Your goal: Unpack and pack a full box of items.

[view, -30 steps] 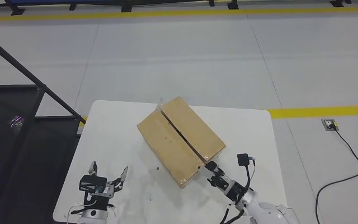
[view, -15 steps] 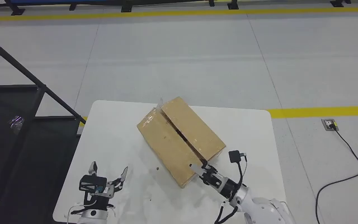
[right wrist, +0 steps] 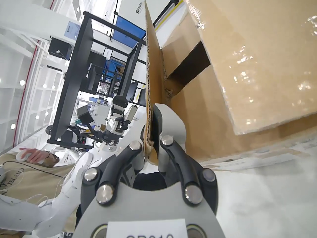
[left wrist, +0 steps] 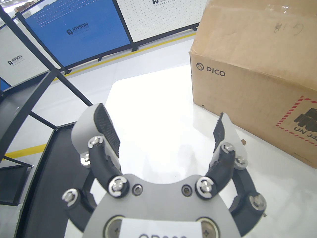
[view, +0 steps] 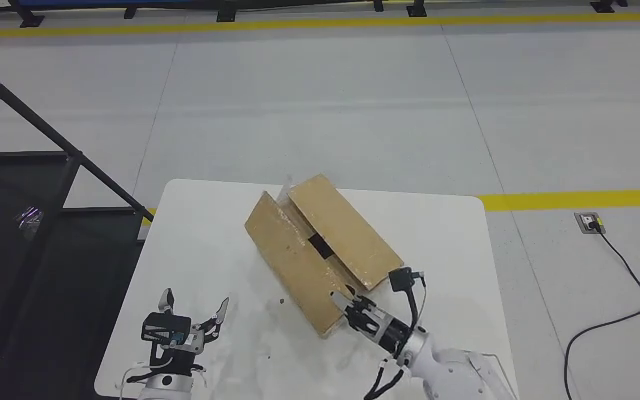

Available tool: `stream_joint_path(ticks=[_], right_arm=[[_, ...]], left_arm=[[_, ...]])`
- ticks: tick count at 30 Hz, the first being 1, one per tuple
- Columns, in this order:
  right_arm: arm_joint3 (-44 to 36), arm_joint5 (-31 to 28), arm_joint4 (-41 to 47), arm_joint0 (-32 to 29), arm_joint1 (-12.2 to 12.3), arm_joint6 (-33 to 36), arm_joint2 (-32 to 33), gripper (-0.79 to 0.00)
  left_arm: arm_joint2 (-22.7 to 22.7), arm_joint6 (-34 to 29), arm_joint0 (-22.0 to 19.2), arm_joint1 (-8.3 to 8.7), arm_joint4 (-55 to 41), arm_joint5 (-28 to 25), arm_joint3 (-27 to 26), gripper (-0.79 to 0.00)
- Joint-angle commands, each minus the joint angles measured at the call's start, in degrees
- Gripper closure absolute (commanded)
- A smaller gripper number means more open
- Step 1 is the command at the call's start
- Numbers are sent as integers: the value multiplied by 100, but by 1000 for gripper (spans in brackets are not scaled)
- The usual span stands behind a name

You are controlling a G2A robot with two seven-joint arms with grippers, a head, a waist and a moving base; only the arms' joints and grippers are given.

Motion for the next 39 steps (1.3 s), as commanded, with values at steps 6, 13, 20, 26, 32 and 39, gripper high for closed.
stream_joint_path(ticks=[6, 13, 20, 26, 32, 39], right_arm=[[-41, -554, -190, -117, 57, 173, 80, 0], [-58, -1295, -231, -302, 152, 367, 355, 0], [-52, -1761, -118, -399, 245, 521, 715, 0], [-98, -2042, -466, -410, 298, 458, 868, 0], [-13, -2329, -538, -380, 338, 305, 1000, 0], [-52, -2178, -1270, -347, 338, -295, 1030, 0]], left_arm=[[-57, -45, -29, -6, -72, 42, 8, -785], [-191, -128, -75, -19, -160, 70, 45, -785], [-178, -192, -127, -37, -111, 66, 89, -785], [-140, -244, -162, -56, -64, 82, 99, -785], [-114, -418, -287, -76, -51, 123, 226, -785], [-36, -513, -441, -101, -22, 120, 396, -785]])
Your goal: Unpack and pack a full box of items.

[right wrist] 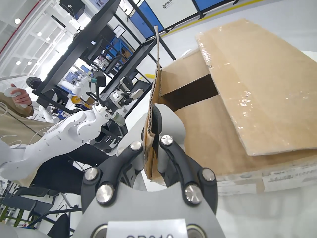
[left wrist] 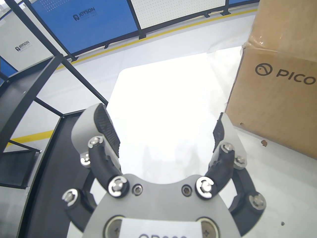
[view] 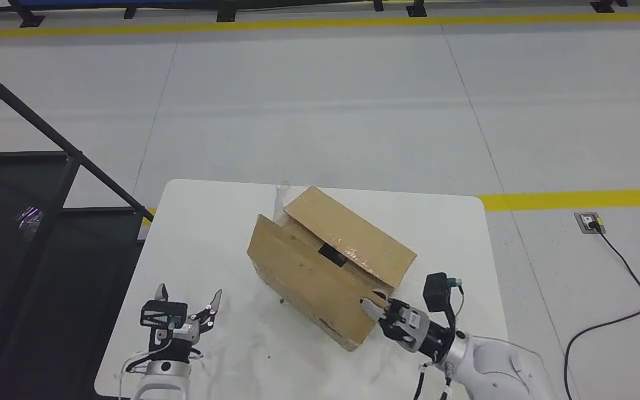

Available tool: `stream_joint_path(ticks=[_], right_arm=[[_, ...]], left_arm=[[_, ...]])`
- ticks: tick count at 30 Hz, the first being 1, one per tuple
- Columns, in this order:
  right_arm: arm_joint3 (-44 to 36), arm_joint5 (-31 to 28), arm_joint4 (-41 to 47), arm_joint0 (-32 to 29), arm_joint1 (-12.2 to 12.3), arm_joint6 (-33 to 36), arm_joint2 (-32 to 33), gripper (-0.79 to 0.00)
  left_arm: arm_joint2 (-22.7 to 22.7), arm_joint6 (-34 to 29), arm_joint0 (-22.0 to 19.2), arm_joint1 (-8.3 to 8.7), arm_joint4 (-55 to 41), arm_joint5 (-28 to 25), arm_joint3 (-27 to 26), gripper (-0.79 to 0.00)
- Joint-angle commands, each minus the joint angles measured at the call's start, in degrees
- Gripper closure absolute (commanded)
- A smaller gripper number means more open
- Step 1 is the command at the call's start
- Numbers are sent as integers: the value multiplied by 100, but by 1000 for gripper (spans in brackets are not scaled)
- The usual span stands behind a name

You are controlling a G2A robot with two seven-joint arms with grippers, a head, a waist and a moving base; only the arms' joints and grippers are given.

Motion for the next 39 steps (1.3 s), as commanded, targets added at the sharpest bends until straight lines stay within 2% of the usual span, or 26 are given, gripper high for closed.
stream_joint_path(ticks=[1, 5, 11, 21, 26, 27, 28, 29, 34, 37, 39], right_arm=[[-13, -4, -282, -1, -4, -210, -28, 0], [30, -82, -597, 7, -4, -497, -67, 0], [94, -240, -729, 50, 28, -435, -49, 0], [134, -1171, -556, -11, 163, 112, 88, 0], [98, -1028, -481, -78, 201, 83, 206, 0], [83, -973, -429, -96, 202, 36, 210, -277], [69, -896, -378, -109, 203, -30, 231, -733], [47, -822, -366, -125, 204, -82, 247, -785], [-276, -475, -484, -490, 212, -536, 411, -785], [-753, 133, -868, -988, 206, -937, 565, -785], [-1062, 752, -903, -1390, 171, -1550, 663, -785]], left_arm=[[16, -17, -29, -6, 6, -6, 30, -785], [34, -42, -75, -17, 14, -16, 69, -785], [46, -96, -126, -32, 29, -21, 111, -785], [101, -193, -227, -59, 83, -15, 181, -785], [135, -341, -313, -73, 185, 54, 270, -785], [143, -357, -332, -76, 192, 56, 288, -785], [150, -370, -350, -79, 198, 56, 302, -785], [157, -384, -368, -82, 204, 56, 313, -785], [209, -517, -518, -93, 288, 22, 383, -785], [239, -632, -665, -101, 319, -4, 453, -785], [261, -722, -808, -107, 320, -35, 533, -785]])
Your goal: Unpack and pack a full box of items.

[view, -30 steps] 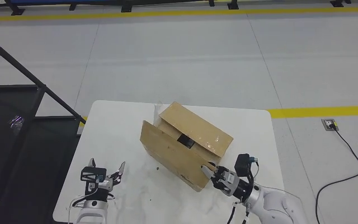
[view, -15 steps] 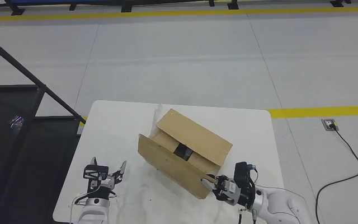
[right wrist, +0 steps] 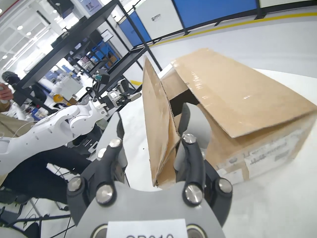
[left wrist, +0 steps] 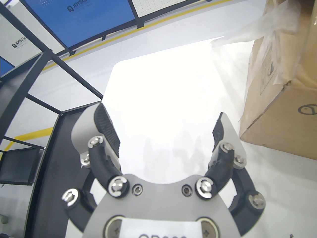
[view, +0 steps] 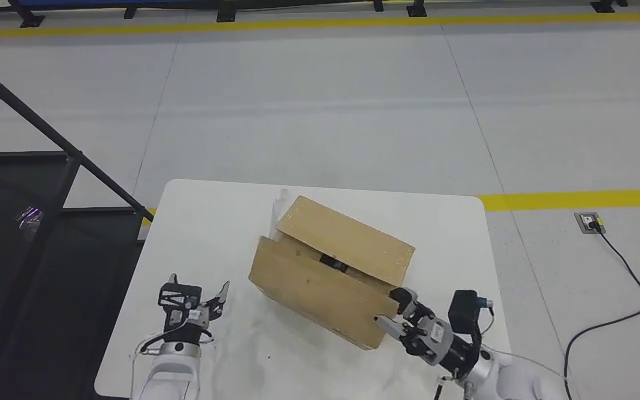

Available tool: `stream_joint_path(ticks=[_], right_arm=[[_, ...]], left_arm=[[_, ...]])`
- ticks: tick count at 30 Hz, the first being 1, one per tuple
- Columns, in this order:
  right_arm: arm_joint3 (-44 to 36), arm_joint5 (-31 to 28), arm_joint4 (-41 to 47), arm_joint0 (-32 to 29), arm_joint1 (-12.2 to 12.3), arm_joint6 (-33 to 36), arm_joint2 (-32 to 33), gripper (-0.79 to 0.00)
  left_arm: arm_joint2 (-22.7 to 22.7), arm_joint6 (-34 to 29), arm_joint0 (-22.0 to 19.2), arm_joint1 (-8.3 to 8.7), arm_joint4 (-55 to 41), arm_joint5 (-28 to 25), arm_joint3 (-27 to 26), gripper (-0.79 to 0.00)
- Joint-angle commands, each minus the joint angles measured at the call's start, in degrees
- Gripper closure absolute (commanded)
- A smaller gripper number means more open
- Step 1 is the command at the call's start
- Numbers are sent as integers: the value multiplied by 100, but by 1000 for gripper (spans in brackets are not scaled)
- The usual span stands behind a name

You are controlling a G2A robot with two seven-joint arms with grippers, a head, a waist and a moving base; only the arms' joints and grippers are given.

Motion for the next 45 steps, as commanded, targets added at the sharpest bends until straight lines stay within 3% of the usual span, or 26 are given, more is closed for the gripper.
stream_joint_path(ticks=[1, 6, 8, 11, 13, 17, 21, 33, 41, 45], right_arm=[[-172, 423, -2, -243, -20, -398, 52, -785], [-142, 498, 64, -248, -26, -480, 82, -785], [-137, 119, 109, -339, -17, -626, 89, -785], [-250, 255, -808, -683, 2, -838, 233, -785], [-388, 640, -1539, -930, -4, -905, 150, -785], [-539, 2248, -2832, -1186, -78, -670, -365, -785], [-438, 2957, -3452, -995, -154, -220, -1018, -785], [-162, 3715, -3784, -484, -273, 167, -1468, -785], [-133, 3613, -3399, -464, -268, 37, -1076, -785], [-185, 3278, -3010, -594, -247, -284, -777, -785]], left_arm=[[32, -98, -168, -8, -22, -40, 99, -785], [219, -219, -640, -29, 107, -215, 445, -785], [309, -251, -818, -40, 224, -216, 602, -785], [410, -316, -1054, -58, 274, -244, 853, -785], [467, -348, -1191, -69, 326, -260, 1014, -785], [559, -363, -1371, -88, 353, -310, 1244, -785], [586, -347, -1439, -98, 352, -343, 1345, -785], [533, -224, -1364, -97, 271, -537, 1333, -785], [534, -44, -1169, -73, 437, -790, 1202, -785], [541, 59, -1063, -61, 524, -889, 1110, -785]])
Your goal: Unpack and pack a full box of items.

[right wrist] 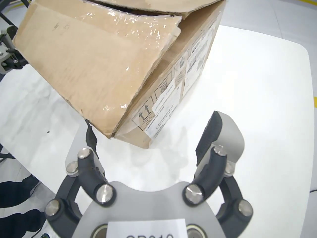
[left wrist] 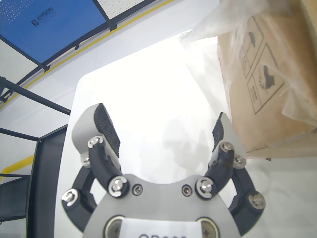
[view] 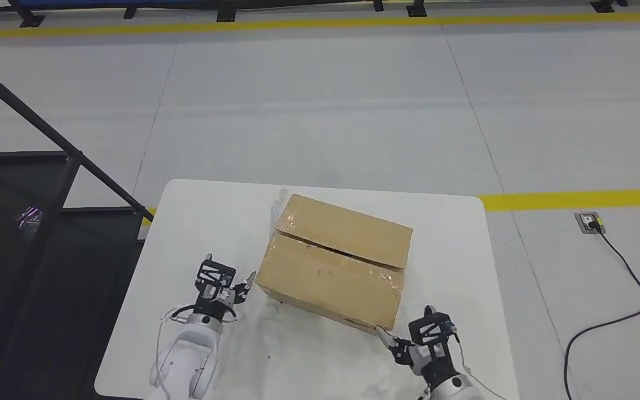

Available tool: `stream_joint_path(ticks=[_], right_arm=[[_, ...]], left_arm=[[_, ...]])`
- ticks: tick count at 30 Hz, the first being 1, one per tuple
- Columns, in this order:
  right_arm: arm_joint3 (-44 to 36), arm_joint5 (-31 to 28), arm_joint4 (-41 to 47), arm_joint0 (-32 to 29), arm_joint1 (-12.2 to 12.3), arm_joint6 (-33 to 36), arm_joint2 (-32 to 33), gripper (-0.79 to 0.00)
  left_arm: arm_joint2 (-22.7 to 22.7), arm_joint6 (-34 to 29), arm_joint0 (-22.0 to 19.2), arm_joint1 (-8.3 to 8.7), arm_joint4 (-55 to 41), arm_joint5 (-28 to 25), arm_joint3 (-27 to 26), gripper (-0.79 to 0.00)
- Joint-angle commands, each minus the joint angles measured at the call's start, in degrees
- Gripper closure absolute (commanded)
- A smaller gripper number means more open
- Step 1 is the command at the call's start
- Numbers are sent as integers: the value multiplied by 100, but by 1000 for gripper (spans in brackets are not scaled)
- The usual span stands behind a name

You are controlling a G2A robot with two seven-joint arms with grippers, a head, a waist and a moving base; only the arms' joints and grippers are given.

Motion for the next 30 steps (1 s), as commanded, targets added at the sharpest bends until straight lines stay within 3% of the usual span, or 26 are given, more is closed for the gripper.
stream_joint_path(ticks=[1, 5, 9, 24, 27, 30], right_arm=[[-74, -493, 293, -89, 21, -301, 137, -785], [-83, -1437, 792, -357, 75, -1107, 543, -785], [-50, -2132, 986, -454, 109, -1492, 700, -785], [213, -3364, 1490, -114, 176, -1556, 904, -785], [248, -3444, 1548, -74, 183, -1539, 923, -785], [255, -3498, 1588, -55, 188, -1546, 934, -785]], left_arm=[[8, 61, 54, 5, 47, -48, -56, -785], [4, 190, 157, 17, 75, -164, -155, -785], [-20, 342, 250, 35, 110, -327, -223, -785], [-165, 1060, 677, 163, 415, -1303, -515, -785], [-270, 1035, 754, 173, 363, -1154, -540, -785], [-339, 540, 634, 121, 171, -337, -454, -785]])
